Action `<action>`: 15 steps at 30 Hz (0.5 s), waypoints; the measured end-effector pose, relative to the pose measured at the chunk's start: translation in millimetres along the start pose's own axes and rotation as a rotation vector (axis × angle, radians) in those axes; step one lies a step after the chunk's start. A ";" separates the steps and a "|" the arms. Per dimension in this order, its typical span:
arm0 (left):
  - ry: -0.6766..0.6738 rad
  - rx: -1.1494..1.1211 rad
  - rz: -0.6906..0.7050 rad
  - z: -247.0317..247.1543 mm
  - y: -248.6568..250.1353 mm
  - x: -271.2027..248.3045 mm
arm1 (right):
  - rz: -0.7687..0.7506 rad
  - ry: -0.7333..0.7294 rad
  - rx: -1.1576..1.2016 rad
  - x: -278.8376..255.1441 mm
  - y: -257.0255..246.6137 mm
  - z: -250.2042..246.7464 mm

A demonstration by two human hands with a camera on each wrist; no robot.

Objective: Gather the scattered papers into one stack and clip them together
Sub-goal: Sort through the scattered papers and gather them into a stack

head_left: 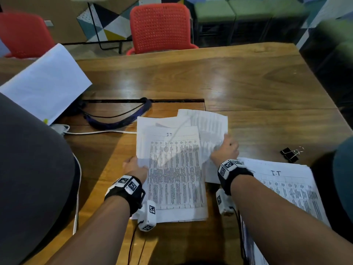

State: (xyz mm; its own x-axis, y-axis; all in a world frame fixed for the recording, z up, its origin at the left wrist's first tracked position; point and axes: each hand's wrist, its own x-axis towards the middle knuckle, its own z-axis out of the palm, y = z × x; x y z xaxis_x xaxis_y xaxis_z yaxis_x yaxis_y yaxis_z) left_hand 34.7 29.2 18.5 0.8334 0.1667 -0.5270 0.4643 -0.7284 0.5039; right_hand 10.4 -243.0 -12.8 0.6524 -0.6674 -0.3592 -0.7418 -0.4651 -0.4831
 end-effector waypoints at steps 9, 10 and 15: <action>0.049 -0.423 0.055 -6.2 -16.9 12.3 | -0.283 -0.251 -0.311 -19.5 2.8 5.5; 0.032 -0.371 0.050 -5.6 -17.0 13.2 | -0.324 -0.262 -0.304 -21.5 3.4 7.7; 0.008 -0.275 0.052 13.7 -9.6 12.8 | -0.318 -0.279 -0.001 -29.6 2.7 20.3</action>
State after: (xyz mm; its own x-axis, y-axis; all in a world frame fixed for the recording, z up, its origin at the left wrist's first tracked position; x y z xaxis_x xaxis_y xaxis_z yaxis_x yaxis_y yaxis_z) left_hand 36.8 29.3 -2.4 0.8600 0.1399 -0.4907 0.4840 -0.5282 0.6977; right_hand -7.8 -212.7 -19.7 0.8656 -0.3076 -0.3950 -0.4970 -0.6230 -0.6040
